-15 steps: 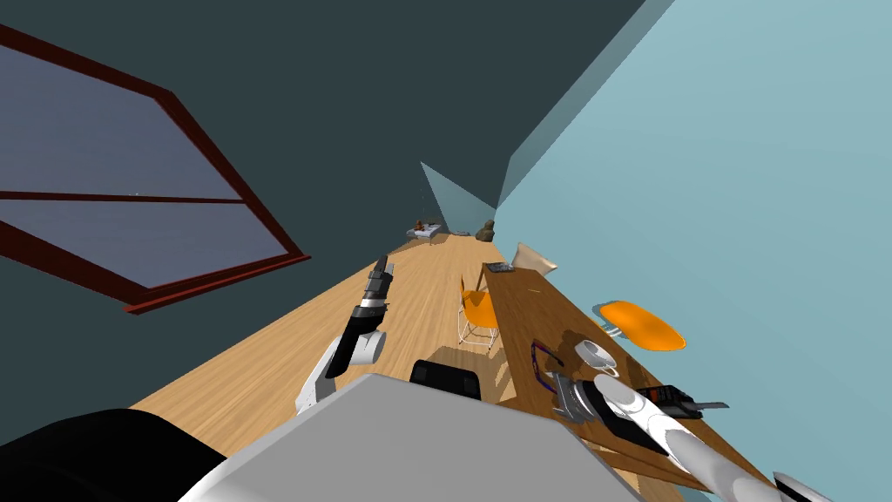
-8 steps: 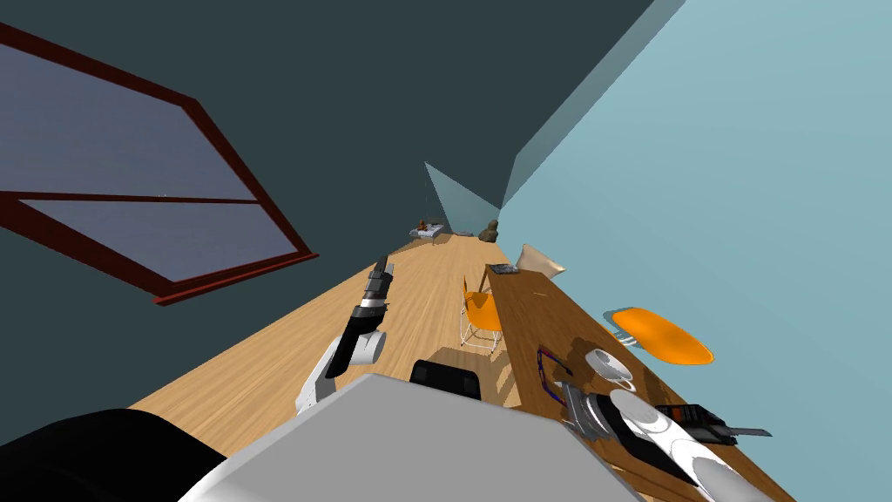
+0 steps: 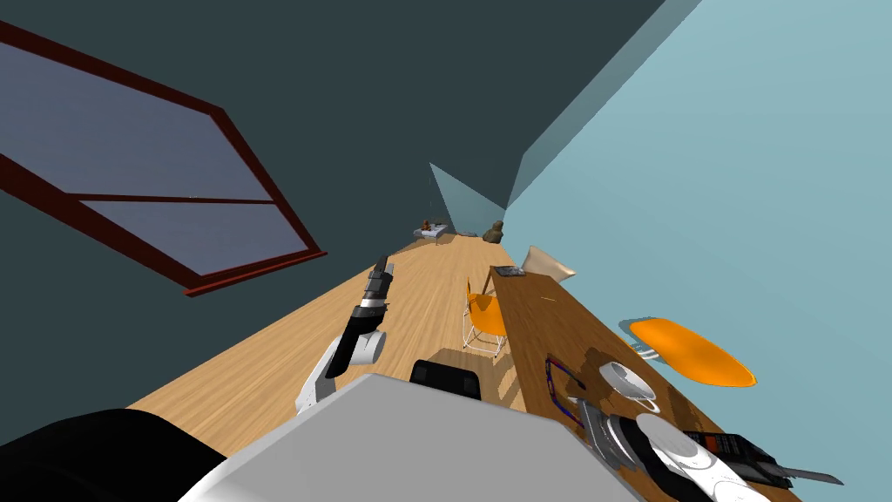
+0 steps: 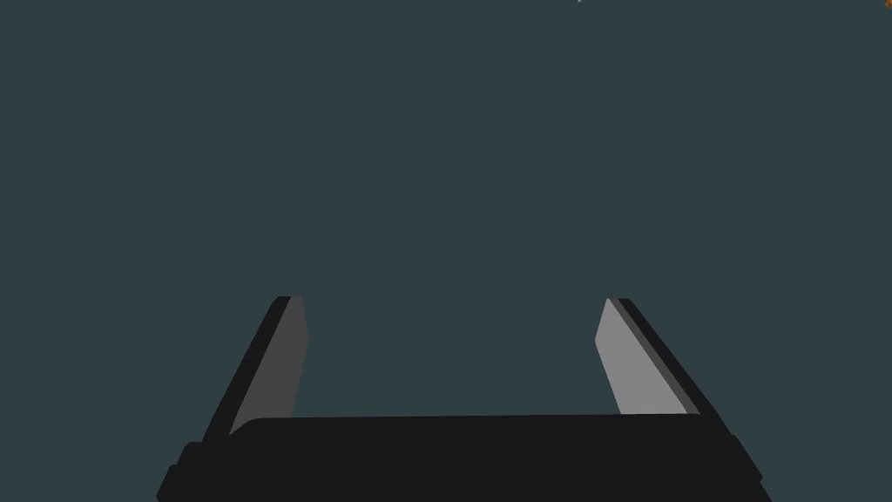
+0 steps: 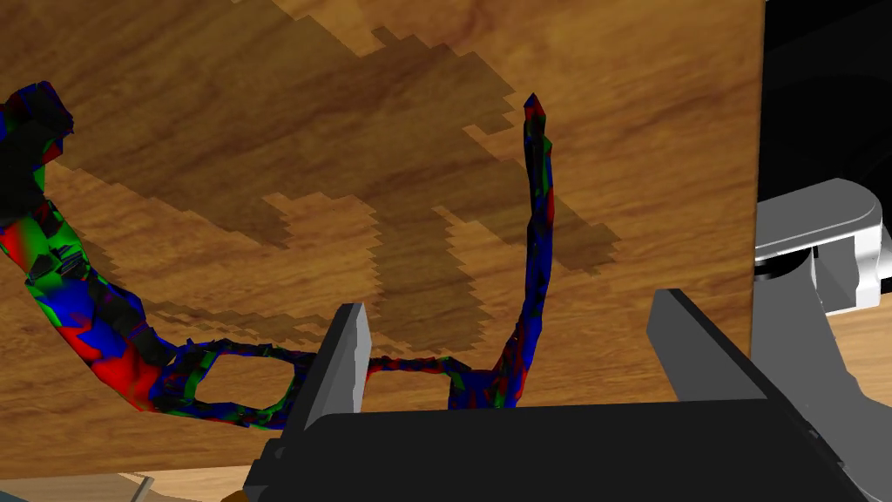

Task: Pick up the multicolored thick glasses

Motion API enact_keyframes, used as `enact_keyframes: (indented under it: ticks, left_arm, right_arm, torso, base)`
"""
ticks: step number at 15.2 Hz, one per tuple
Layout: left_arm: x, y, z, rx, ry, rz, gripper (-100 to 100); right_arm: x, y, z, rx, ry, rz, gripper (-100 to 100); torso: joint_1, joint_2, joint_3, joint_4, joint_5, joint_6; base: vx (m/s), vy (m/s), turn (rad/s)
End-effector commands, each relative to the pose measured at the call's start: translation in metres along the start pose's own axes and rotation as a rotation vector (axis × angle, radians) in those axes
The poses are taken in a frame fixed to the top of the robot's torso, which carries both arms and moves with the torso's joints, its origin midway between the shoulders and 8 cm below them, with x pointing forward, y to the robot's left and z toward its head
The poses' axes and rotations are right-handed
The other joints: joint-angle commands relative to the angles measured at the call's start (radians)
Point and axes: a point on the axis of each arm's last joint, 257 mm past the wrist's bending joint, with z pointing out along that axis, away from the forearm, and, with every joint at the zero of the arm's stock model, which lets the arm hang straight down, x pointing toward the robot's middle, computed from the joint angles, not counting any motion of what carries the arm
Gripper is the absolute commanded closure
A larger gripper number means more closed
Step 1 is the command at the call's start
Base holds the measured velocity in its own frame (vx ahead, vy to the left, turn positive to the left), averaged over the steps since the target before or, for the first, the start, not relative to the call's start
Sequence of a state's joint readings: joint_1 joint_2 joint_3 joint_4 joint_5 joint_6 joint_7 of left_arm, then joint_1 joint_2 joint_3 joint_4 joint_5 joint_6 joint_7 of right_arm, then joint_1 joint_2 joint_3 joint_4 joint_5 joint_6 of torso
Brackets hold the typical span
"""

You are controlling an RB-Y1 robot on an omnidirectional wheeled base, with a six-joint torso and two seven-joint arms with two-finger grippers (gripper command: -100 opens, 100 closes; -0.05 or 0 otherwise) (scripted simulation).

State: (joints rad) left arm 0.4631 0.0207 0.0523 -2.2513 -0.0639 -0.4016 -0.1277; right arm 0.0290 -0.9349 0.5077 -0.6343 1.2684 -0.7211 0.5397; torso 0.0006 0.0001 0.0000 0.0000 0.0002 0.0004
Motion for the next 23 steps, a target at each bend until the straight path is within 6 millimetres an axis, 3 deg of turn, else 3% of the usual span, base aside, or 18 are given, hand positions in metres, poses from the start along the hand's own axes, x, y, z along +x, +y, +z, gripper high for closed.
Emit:
enact_keyframes:
  ticks: [1,5,6,8,9,12,13,16,17,20,21,23]
  left_arm:
    - [0.0,0.0,0.0,0.0,0.0,0.0,0]
    - [0.0,0.0,0.0,0.0,0.0,0.0,0]
    - [0.0,0.0,0.0,0.0,0.0,0.0,0]
    - [0.0,0.0,0.0,0.0,0.0,0.0,0]
    - [0.0,0.0,0.0,0.0,0.0,0.0,0]
    - [0.0,0.0,0.0,0.0,0.0,0.0,0]
    - [0.0,0.0,0.0,0.0,0.0,0.0,0]
    - [0.0,0.0,0.0,0.0,0.0,0.0,0]
    - [0.0,0.0,0.0,0.0,0.0,0.0,0]
    - [0.0,0.0,0.0,0.0,0.0,0.0,0]
    - [0.0,0.0,0.0,0.0,0.0,0.0,0]
    - [0.0,0.0,0.0,0.0,0.0,0.0,0]
  right_arm:
    - [0.0,0.0,0.0,0.0,0.0,0.0,100]
    - [0.0,0.0,0.0,0.0,0.0,0.002,100]
    - [-0.02,-0.019,0.002,0.017,-0.022,-0.004,100]
    - [-0.019,-0.014,0.004,0.002,-0.016,-0.014,100]
    - [-0.041,-0.04,0.003,0.035,-0.045,-0.012,100]
    - [-0.037,-0.024,0.009,-0.004,-0.029,-0.036,100]
    - [-0.055,-0.043,0.008,0.019,-0.051,-0.033,100]
    - [-0.053,-0.033,0.012,-0.009,-0.038,-0.056,100]
    - [-0.075,-0.058,0.009,0.023,-0.065,-0.054,100]
    - [-0.069,-0.042,0.014,-0.015,-0.045,-0.077,100]
    - [-0.09,-0.067,0.011,0.019,-0.071,-0.073,100]
    - [-0.083,-0.051,0.016,-0.019,-0.049,-0.097,100]
  torso:
    - [0.0,0.0,0.0,0.0,0.0,0.0]
    - [-0.001,0.0,0.0,0.0,-0.001,-0.001]
    - [-0.001,0.0,0.0,0.0,-0.001,-0.001]
    - [-0.002,0.001,0.001,0.001,-0.001,-0.001]
    - [-0.002,0.001,0.001,0.0,-0.001,-0.001]
    - [-0.002,0.002,0.001,0.001,-0.001,-0.001]
    - [-0.002,0.002,0.001,0.001,-0.001,-0.001]
    - [-0.002,0.002,0.001,0.001,-0.001,-0.001]
    - [-0.002,0.002,0.001,0.001,-0.001,-0.001]
    - [-0.002,0.002,0.002,0.001,0.0,0.0]
    - [-0.002,0.002,0.002,0.001,-0.001,0.0]
    - [-0.002,0.003,0.002,0.002,0.0,0.0]
  base:
    - [0.0,0.0,0.0]
    - [0.0,0.0,-0.003]
    - [-0.021,-0.014,-0.132]
    - [-0.026,-0.013,-0.092]
    - [-0.029,-0.015,-0.132]
    - [-0.02,-0.011,-0.049]
    - [-0.019,-0.012,-0.128]
    - [-0.017,-0.009,-0.059]
    - [-0.023,-0.015,-0.123]
    - [-0.017,-0.011,-0.054]
    - [-0.018,-0.014,-0.149]
    - [-0.019,-0.014,-0.088]
